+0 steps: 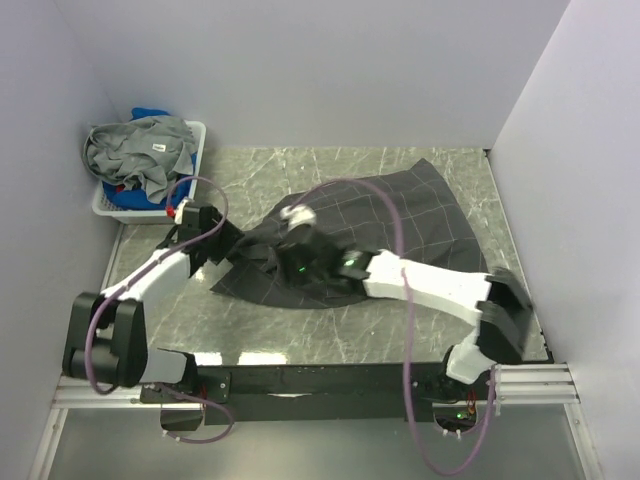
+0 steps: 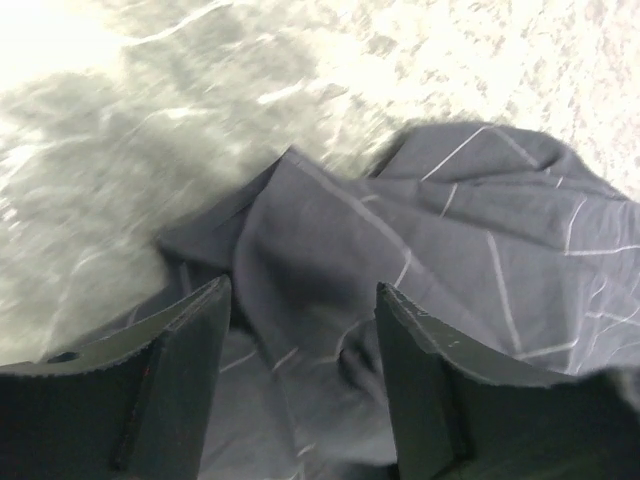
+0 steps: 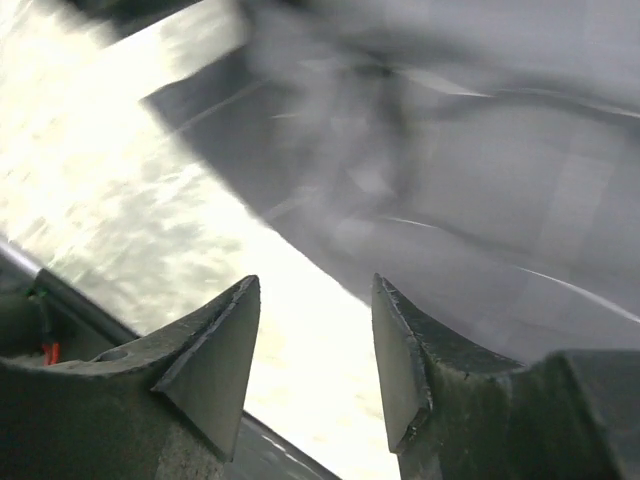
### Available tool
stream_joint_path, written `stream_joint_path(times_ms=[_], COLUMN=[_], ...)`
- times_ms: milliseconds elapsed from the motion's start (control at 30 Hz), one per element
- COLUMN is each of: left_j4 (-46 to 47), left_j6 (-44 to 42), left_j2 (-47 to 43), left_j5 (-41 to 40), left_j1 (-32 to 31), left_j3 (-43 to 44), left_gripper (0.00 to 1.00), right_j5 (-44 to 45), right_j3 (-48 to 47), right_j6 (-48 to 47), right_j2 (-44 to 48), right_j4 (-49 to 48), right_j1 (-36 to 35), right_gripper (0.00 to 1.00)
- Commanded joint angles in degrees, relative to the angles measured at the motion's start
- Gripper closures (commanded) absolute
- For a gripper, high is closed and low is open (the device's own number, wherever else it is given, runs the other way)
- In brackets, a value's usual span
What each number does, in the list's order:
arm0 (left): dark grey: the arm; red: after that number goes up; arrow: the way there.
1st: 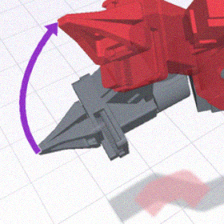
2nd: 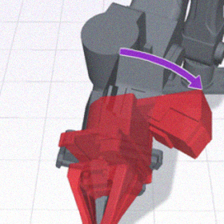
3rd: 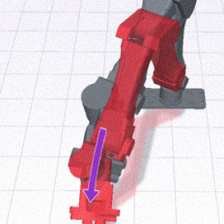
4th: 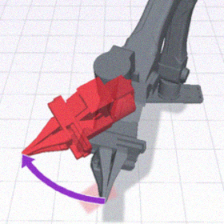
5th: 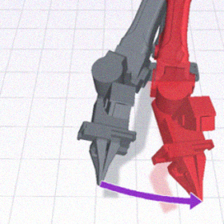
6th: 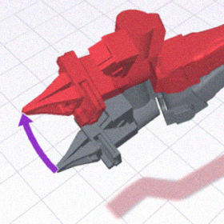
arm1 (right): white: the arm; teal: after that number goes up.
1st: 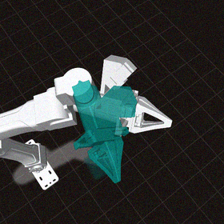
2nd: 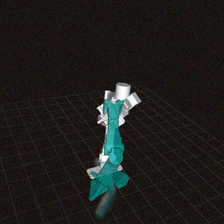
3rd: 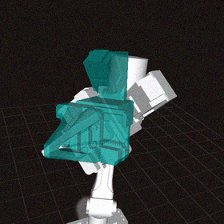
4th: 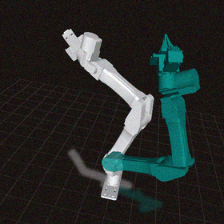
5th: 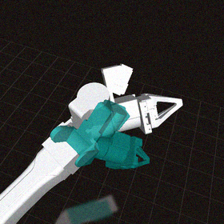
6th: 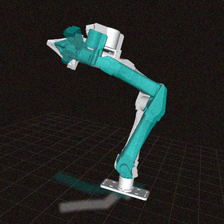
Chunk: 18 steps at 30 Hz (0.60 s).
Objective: Put the pillow into the pillowcase
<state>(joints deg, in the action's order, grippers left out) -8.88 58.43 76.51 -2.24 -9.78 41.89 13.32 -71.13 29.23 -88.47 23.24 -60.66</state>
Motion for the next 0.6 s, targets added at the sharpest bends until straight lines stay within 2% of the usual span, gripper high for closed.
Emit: stream_joint_path(times_ms=[0,33,100,167,200,267,400,567], left_j4=[5.0,5.3,5.1,2.4,2.8,2.9,0.5,-0.3], left_j6=[1.7,1.9,1.8,0.1,-0.3,-1.4,-2.6,-2.8], left_j2=[4.2,5.2,8.3,10.0,10.1,11.2,12.3,13.0], left_j5=[2.5,2.6,3.6,2.4,2.4,4.9,5.0,5.6], left_j1=[0.4,0.5,0.9,1.4,3.0,6.5,8.2,8.4], left_j3=[4.9,5.4,6.8,9.1,9.1,9.8,12.7,14.0], left_gripper=[0.39,0.42,0.62,0.87,0.93,0.99,0.99,0.99], right_j5=[3.7,3.2,1.8,2.4,3.4,6.0,10.7,14.1], right_j3=[-7.6,-9.1,-13.9,-17.8,-19.2,-23.7,-27.7,-30.8], right_j6=[0.4,0.2,-0.6,-2.7,-3.4,-5.0,-4.9,3.8], right_j2=[-10.6,-12.5,-18.2,-22.4,-23.8,-27.4,-31.1,-33.8], right_j4=[-3.5,-3.6,-3.3,-3.3,-3.1,-0.8,0.5,5.4], right_j1=[-6.6,-6.9,-6.9,-6.9,-6.8,-6.7,-5.3,-2.8], right_gripper=[0.45,0.45,0.45,0.41,0.4,0.37,0.37,0.39])
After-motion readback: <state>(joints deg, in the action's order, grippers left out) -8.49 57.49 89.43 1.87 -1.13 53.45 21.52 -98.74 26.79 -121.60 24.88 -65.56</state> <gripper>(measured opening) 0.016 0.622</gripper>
